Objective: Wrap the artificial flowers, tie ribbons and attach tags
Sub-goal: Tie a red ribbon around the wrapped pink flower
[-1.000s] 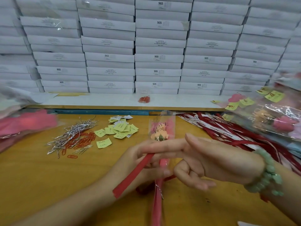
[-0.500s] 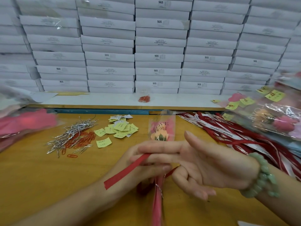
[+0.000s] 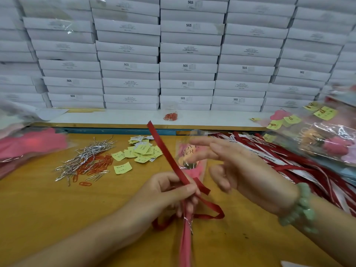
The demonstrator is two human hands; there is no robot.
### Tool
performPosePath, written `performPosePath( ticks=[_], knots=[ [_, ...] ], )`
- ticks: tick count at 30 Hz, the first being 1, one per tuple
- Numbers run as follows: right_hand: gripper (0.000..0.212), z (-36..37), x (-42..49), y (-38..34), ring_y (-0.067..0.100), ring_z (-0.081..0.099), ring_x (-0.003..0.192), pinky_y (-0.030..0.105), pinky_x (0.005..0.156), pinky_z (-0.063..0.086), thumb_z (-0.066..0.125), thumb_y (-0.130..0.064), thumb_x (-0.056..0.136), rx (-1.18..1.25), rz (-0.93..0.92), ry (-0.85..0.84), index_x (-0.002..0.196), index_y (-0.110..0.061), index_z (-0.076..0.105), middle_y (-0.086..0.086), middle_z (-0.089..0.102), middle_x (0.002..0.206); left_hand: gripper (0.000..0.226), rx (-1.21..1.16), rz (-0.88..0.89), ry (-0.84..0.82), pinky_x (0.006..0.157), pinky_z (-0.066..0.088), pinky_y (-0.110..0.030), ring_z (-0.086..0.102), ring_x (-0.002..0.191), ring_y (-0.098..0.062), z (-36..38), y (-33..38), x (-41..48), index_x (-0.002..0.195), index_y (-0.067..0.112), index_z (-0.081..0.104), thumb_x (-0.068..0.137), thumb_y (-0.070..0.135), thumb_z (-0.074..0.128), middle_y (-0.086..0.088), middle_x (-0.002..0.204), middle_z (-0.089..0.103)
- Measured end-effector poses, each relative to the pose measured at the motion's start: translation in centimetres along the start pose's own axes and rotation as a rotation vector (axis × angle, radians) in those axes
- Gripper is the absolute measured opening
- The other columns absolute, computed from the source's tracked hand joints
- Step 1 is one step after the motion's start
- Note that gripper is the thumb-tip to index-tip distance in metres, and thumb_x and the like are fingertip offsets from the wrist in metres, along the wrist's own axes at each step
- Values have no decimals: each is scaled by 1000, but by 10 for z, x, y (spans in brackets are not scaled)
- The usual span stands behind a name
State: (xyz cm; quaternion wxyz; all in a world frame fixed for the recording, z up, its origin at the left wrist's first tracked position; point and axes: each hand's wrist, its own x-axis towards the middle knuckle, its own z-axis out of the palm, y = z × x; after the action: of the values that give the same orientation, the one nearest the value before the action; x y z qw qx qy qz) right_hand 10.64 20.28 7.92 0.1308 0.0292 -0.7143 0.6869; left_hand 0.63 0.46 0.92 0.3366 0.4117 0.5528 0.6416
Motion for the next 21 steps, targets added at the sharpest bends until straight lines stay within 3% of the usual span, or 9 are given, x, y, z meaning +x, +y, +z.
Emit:
performPosePath(
  ticks=[3,6,8,12,17,21],
  knots=[
    [19,21,-10,31,9,60,69,19,56,47,51,-22,97,-314,-52,99,111,-17,63,2,72,95,12,-54,-15,28,55,49,-18,63,63,-12,-7,-1,2,83,18,74,85,28,70,-6,76,68],
    [24,15,-9,54,5,66,92,14,79,46,47,-28,96,-364,-48,68,109,-18,63,-1,73,98,12,-44,-19,57,55,50,-19,63,65,-14,-12,-1,3,83,16,74,86,27,71,-8,76,67],
    [30,20,-11,62,7,67,98,16,85,48,49,-31,91,-356,-43,1,109,-14,66,1,73,100,11,-47,-26,84,54,49,-18,63,64,-15,-14,-3,4,82,15,74,87,24,70,-9,76,67],
    [25,22,-10,72,18,63,82,37,79,51,61,-29,85,-359,-49,-12,94,-8,70,14,70,88,13,-45,-21,67,55,49,-17,63,66,-14,-17,-5,5,82,14,74,89,21,66,-8,77,67],
    [14,20,-8,75,4,59,74,16,71,46,63,-29,83,-390,-134,85,81,-18,71,-6,67,75,12,-61,-12,79,54,49,-15,61,61,-9,-17,-6,4,83,15,76,84,21,65,-6,72,67],
    [15,16,-7,76,8,53,72,16,68,43,61,-33,84,-382,-194,204,83,-25,73,3,60,74,19,-87,-20,199,49,47,-13,57,53,-8,-19,-9,6,83,10,76,74,26,71,-6,65,65]
  ],
)
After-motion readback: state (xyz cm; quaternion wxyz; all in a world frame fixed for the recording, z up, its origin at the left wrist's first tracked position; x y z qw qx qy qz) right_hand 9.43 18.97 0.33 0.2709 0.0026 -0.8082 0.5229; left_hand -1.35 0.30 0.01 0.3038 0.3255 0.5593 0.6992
